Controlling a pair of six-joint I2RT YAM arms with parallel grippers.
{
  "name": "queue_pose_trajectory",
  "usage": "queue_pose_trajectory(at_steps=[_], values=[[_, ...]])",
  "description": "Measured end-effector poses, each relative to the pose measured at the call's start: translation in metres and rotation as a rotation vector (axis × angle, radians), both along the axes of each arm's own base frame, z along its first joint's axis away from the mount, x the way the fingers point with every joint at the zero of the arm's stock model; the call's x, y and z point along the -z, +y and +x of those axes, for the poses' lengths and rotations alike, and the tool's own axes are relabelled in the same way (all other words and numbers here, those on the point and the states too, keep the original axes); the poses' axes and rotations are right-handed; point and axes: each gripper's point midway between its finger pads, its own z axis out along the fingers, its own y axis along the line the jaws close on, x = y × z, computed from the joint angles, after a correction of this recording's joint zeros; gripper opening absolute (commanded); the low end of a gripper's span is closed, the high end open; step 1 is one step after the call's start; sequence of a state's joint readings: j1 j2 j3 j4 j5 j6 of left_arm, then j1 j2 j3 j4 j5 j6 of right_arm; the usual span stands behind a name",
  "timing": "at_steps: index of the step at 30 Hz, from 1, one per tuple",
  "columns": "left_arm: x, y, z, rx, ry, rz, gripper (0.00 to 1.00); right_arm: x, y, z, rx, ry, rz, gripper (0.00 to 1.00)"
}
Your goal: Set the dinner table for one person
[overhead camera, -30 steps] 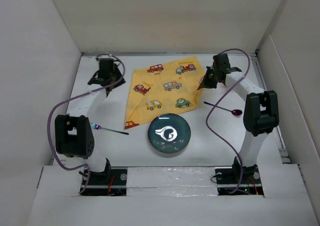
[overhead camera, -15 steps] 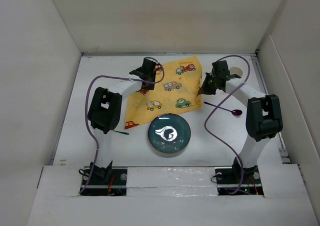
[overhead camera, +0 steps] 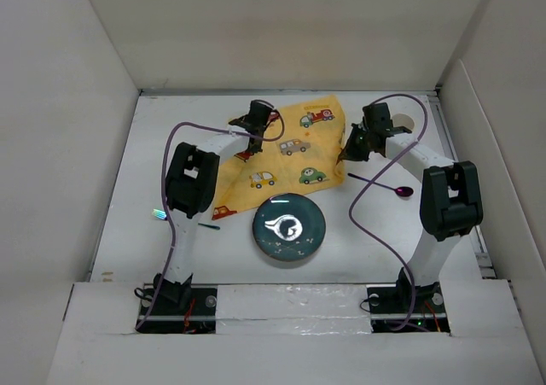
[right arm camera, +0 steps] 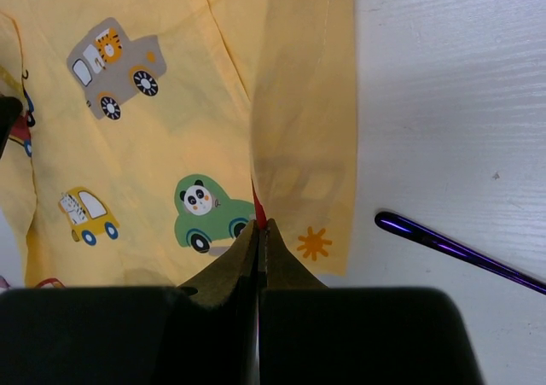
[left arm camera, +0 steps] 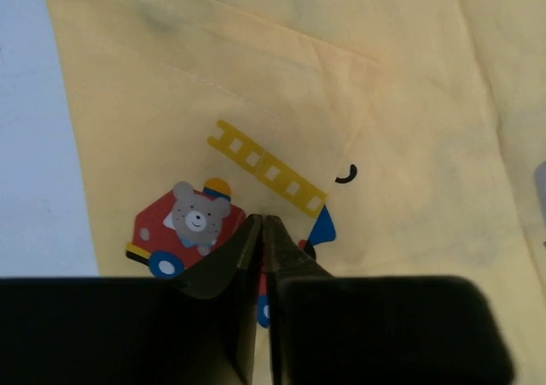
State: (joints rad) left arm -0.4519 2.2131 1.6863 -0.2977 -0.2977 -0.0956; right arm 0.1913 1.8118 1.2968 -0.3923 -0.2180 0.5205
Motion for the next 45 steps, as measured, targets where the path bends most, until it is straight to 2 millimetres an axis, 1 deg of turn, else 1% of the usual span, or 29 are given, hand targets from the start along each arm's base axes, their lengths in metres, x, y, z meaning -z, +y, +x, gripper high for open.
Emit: queue_pose_trajectory(at_steps=[7,9,10,11,12,14,15,17,19,21,23,25,29,30,31,33,35,36,38,39,45], values=[[0.002,0.011,0.002,-0.032,0.001,0.013,0.00,-0.001,-0.001,0.000,0.002,0.000,0.000,0.00],[0.001,0.019,0.004,-0.047,-0.002,-0.003,0.00,-0.001,-0.001,0.000,0.002,-0.001,0.000,0.00],[0.000,0.024,0.005,-0.052,0.000,-0.015,0.03,0.000,-0.001,0.000,0.002,0.001,0.000,0.00],[-0.001,0.030,0.004,-0.061,0.004,-0.025,0.03,0.000,-0.001,0.000,0.002,0.001,-0.001,0.00],[-0.002,0.033,0.003,-0.056,0.007,-0.039,0.12,-0.001,-0.001,0.000,0.002,0.001,0.000,0.00],[-0.008,0.038,-0.001,-0.042,0.012,-0.073,0.17,-0.001,-0.001,0.000,0.002,0.001,0.000,0.00],[-0.012,0.040,-0.003,-0.033,0.011,-0.091,0.21,-0.001,-0.001,0.000,0.002,0.001,0.000,0.00],[-0.023,0.035,-0.006,-0.004,-0.001,-0.117,0.23,-0.001,-0.001,0.000,0.002,0.001,0.000,0.00],[-0.032,0.023,-0.006,0.034,-0.020,-0.136,0.25,-0.001,-0.001,0.000,0.002,0.000,0.000,0.00],[-0.034,0.010,-0.007,0.070,-0.025,-0.150,0.26,-0.002,-0.001,0.000,0.002,-0.001,0.000,0.00],[-0.030,0.001,-0.012,0.097,-0.008,-0.157,0.27,-0.003,-0.001,0.001,0.001,-0.004,0.001,0.00],[-0.025,-0.006,-0.016,0.121,0.008,-0.157,0.30,-0.003,-0.001,0.001,0.002,-0.005,0.001,0.00],[-0.008,-0.007,-0.019,0.132,0.047,-0.141,0.31,-0.004,0.000,0.002,0.001,-0.007,0.002,0.00],[-0.006,-0.007,-0.019,0.130,0.052,-0.137,0.30,-0.005,0.000,0.002,0.001,-0.006,0.002,0.00],[0.003,-0.005,-0.019,0.126,0.067,-0.127,0.30,-0.005,0.000,0.002,0.001,-0.005,0.001,0.00],[-0.001,-0.004,-0.013,0.112,0.050,-0.116,0.29,-0.005,0.000,0.001,0.001,-0.004,0.001,0.00],[0.000,-0.002,-0.007,0.097,0.040,-0.099,0.27,-0.005,-0.001,0.001,0.001,-0.001,0.000,0.00],[0.003,-0.001,-0.007,0.089,0.042,-0.093,0.21,-0.005,-0.001,0.001,0.001,-0.001,0.000,0.00],[0.003,0.002,-0.005,0.077,0.035,-0.079,0.13,-0.005,-0.003,0.001,0.005,0.001,0.000,0.00],[0.003,0.003,-0.004,0.074,0.031,-0.075,0.00,-0.005,-0.003,0.002,0.006,0.000,0.000,0.00],[0.003,0.007,-0.003,0.058,0.023,-0.058,0.00,-0.007,-0.007,0.004,0.016,-0.001,0.000,0.00]])
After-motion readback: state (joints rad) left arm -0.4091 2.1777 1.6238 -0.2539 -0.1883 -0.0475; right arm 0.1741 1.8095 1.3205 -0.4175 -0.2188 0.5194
